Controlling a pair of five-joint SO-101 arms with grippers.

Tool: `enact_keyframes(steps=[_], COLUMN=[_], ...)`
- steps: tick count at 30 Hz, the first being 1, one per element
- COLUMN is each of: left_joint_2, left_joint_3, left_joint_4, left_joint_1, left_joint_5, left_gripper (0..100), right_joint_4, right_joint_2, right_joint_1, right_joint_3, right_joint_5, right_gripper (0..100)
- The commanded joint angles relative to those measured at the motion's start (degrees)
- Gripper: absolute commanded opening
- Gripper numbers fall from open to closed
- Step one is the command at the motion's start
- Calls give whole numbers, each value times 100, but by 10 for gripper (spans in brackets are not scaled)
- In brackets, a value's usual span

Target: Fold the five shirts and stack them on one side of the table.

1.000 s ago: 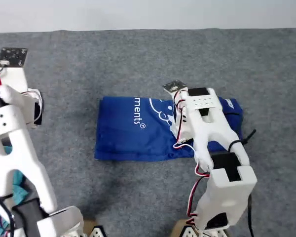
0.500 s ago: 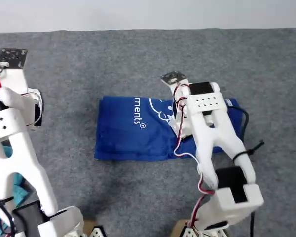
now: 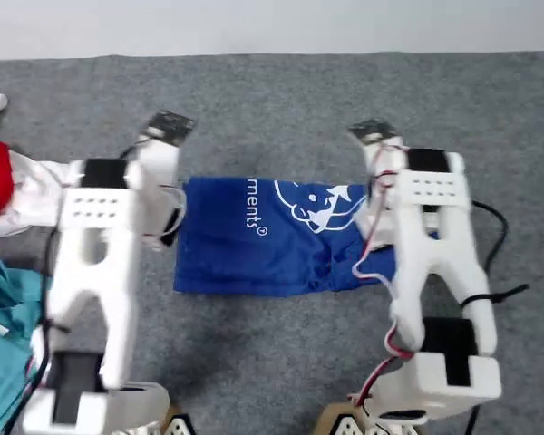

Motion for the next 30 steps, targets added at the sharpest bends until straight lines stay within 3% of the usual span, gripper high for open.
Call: enact_keyframes(steps=[1,12,21,30], left_joint_2=[695,2549,3437,3481], left_joint_3=[-4,-40,-251,-251], left_joint_4=[-378,-791,-18,510], left_joint_1=[352,932,826,818], left_joint_5=[158,211,-62,-404], left_gripper=[32,30,29,28], right_joint_4=[-171,-664,-699,-664], right_joint_2=[233,1376,1560,1569], right_joint_1=[497,602,752,1244], right_joint_3=[-273,-308,-343,-651], right_joint_5=[202,308,325,695], right_gripper=[10,10,10,10])
